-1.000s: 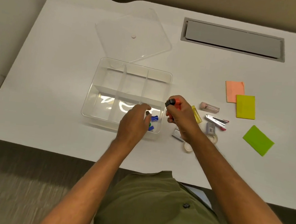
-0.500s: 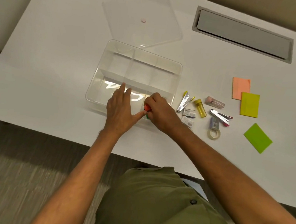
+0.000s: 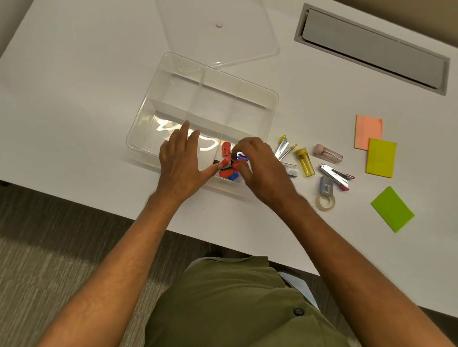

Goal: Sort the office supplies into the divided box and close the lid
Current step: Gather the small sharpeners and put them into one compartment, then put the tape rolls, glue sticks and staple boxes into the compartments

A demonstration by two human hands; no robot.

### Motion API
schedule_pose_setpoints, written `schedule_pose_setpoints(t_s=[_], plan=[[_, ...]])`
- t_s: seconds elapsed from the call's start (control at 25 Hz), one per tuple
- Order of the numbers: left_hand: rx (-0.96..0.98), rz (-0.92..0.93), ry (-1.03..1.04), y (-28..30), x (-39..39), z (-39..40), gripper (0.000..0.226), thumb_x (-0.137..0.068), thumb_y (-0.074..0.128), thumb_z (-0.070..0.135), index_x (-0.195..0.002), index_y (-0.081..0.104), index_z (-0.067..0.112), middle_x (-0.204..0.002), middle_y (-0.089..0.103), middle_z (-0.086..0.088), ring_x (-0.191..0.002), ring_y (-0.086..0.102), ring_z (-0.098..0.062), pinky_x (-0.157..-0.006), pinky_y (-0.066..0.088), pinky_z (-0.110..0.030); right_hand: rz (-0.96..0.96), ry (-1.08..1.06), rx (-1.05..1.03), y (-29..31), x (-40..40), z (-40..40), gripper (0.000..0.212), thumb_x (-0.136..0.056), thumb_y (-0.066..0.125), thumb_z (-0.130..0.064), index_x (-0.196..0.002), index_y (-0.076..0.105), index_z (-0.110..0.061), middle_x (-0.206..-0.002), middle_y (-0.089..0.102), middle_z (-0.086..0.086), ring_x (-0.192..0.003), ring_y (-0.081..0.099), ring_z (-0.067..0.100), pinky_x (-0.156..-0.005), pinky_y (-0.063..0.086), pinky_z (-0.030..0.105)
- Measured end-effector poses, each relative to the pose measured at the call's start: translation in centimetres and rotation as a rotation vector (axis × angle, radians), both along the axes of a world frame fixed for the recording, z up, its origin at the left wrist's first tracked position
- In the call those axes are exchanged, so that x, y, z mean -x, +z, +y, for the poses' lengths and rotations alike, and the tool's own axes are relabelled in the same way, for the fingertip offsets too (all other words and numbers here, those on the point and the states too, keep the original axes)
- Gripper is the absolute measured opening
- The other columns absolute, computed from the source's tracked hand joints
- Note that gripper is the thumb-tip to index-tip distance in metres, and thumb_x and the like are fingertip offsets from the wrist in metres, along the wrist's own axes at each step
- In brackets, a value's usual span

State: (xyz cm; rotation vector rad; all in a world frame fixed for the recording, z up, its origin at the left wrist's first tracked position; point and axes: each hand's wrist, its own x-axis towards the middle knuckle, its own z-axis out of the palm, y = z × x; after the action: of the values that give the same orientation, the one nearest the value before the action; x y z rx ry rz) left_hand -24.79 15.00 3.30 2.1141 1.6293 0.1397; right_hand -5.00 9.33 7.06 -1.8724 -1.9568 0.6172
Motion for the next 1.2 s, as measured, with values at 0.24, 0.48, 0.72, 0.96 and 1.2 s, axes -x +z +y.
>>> schedule_pose_setpoints(t_s=[0.24, 0.48, 0.72, 0.96, 1.2], plan=[[-0.083, 0.005, 0.016, 0.3, -1.1, -0.9, 0.074, -0.089, 0.061, 0.058, -0.149, 0.041, 0.020, -0.165, 0.019, -0.011, -0.153, 0.016, -0.033, -0.120, 0.008, -0.058, 0.081, -0.249, -0.102, 0.2, -7.2, -5.5, 0.025, -0.094, 0.056, -0.007, -0.116, 0.061, -0.018, -0.121, 0.059, 0.001, -0.115, 0.055, 0.018, -0.095, 0.048, 0.031], [-0.269, -0.204, -0.060, 3.9, -7.0, -4.7, 0.037, -0.092, 0.063, 0.032, -0.127, 0.060, 0.021, -0.149, 0.046, -0.006, -0.139, 0.038, -0.027, -0.110, 0.028, -0.047, 0.151, -0.515, -0.015, -1.1, -12.8, -11.3, 0.025, -0.094, 0.061, -0.009, -0.118, 0.061, -0.016, -0.126, 0.060, 0.005, -0.119, 0.056, 0.023, -0.098, 0.052, 0.044], [0.006, -0.217, -0.503, 4.7, -14.2, -9.1, 0.034, -0.097, 0.062, 0.030, -0.129, 0.061, 0.020, -0.131, 0.062, -0.001, -0.118, 0.057, -0.019, -0.098, 0.047, -0.036, 0.082, -0.656, 0.083, -3.7, -14.1, -14.7, 0.030, -0.090, 0.063, -0.011, -0.119, 0.058, -0.016, -0.127, 0.054, 0.008, -0.117, 0.051, 0.027, -0.090, 0.049, 0.037], [0.006, 0.121, -0.726, 0.8, -17.4, -12.3, 0.045, -0.091, 0.069, 0.024, -0.134, 0.057, 0.016, -0.133, 0.055, -0.009, -0.106, 0.061, -0.026, -0.080, 0.056, -0.035, -0.036, -0.565, 0.164, -5.3, -15.5, -16.4, 0.033, -0.089, 0.073, -0.030, -0.116, 0.063, -0.015, -0.125, 0.054, 0.007, -0.111, 0.051, 0.026, -0.078, 0.053, 0.037], [-0.029, 0.159, -0.691, 0.1, -18.3, -12.9, 0.051, -0.083, 0.079, 0.013, -0.130, 0.058, 0.011, -0.125, 0.057, -0.014, -0.092, 0.064, -0.024, -0.070, 0.060, -0.031, -0.071, -0.506, 0.172, -5.7, -16.0, -15.9, 0.032, -0.085, 0.077, -0.039, -0.101, 0.065, -0.014, -0.115, 0.058, 0.005, -0.101, 0.052, 0.023, -0.067, 0.047, 0.029]])
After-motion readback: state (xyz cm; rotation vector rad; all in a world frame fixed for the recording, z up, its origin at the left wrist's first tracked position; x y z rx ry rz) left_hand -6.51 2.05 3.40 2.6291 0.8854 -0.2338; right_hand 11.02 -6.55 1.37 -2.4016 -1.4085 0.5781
